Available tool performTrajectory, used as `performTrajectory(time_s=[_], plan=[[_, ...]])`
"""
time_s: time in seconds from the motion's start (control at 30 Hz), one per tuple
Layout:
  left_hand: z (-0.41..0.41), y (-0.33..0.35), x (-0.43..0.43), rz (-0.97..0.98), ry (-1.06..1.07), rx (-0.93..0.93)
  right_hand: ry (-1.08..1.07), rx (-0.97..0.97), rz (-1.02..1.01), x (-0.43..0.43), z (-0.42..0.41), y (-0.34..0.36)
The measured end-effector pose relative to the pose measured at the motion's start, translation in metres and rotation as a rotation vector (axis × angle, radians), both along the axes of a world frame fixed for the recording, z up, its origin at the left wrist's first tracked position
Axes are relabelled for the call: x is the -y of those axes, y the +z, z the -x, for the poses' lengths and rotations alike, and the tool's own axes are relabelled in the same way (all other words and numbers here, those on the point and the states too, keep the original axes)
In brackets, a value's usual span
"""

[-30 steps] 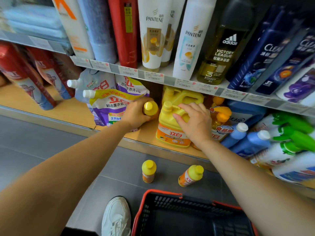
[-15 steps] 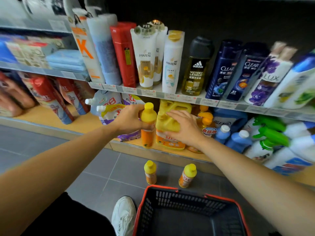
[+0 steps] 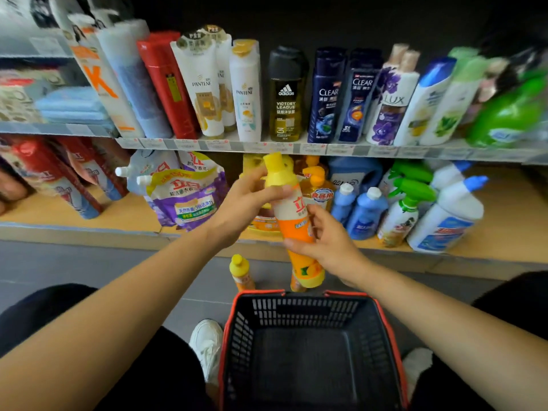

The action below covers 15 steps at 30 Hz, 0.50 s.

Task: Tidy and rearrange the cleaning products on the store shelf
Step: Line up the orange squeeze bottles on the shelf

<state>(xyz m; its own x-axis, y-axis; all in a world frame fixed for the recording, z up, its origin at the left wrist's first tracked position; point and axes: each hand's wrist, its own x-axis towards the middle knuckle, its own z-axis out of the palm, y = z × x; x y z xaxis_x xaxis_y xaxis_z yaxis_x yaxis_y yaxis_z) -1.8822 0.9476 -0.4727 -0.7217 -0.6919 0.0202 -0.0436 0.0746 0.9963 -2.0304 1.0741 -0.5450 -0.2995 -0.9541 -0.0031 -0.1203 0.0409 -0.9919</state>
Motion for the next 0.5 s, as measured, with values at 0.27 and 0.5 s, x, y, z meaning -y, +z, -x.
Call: performTrajectory(time_s=[0.27,0.5], plan=[[0.038,-0.015,-0.028,-0.139,-0.002,-0.086,0.000,0.355,-0.130,-0.043,0.024,-0.021],[0.051,-0.020,-0.050,-0.210,-0.089,-0.076,0.040,0.427,-0.162,-0.066,0.028,-0.026]])
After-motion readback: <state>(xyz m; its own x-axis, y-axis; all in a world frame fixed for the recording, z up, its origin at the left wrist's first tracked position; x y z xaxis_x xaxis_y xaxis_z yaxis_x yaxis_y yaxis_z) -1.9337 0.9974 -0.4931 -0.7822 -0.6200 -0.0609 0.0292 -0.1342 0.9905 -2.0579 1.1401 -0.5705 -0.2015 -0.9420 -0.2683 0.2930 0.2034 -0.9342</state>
